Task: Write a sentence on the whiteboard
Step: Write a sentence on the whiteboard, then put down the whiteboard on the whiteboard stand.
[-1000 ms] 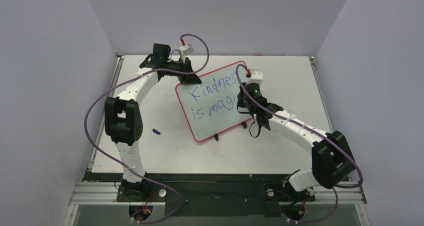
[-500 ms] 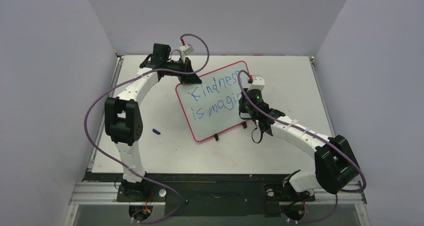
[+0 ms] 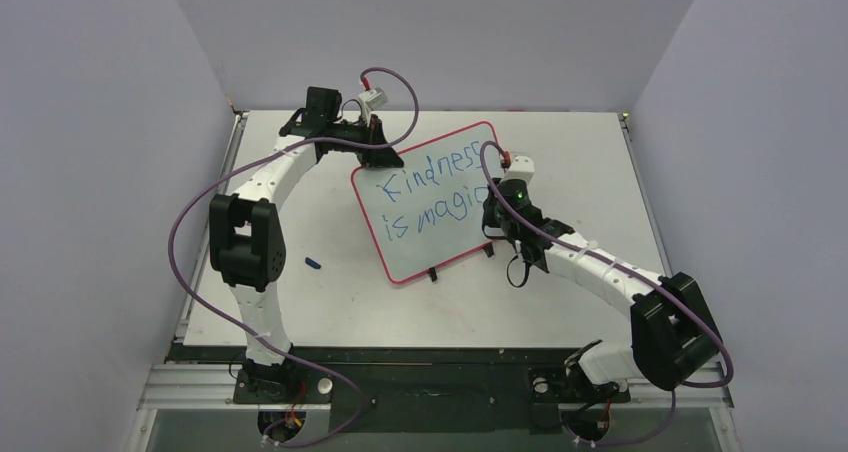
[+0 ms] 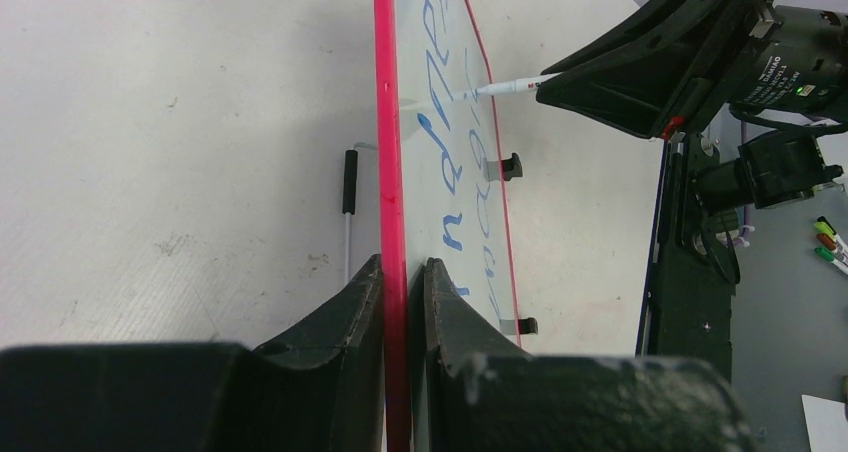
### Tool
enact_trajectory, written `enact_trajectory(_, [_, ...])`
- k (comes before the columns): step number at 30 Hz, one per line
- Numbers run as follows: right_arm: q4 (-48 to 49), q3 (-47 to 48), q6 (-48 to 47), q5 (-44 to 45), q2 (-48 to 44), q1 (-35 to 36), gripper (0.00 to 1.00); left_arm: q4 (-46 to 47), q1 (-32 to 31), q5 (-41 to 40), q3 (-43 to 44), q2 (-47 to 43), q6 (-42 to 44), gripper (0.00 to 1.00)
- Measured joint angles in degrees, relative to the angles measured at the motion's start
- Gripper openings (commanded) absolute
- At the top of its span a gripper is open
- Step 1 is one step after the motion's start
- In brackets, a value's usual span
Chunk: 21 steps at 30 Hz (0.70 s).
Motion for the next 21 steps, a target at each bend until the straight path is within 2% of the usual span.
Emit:
enact_trajectory(14, [-4.59,1.09,-2.25,1.11,-0.68,-1.55,0.0,0.35,-0.11,0.66,0.0,0.0,0.0,0.0])
enact_trajectory(21, [-9.18,1.86,-2.73,1.25,-9.81,-1.57,0.0,0.44,-0.22,0.59,0.0,0.0,0.0,0.0])
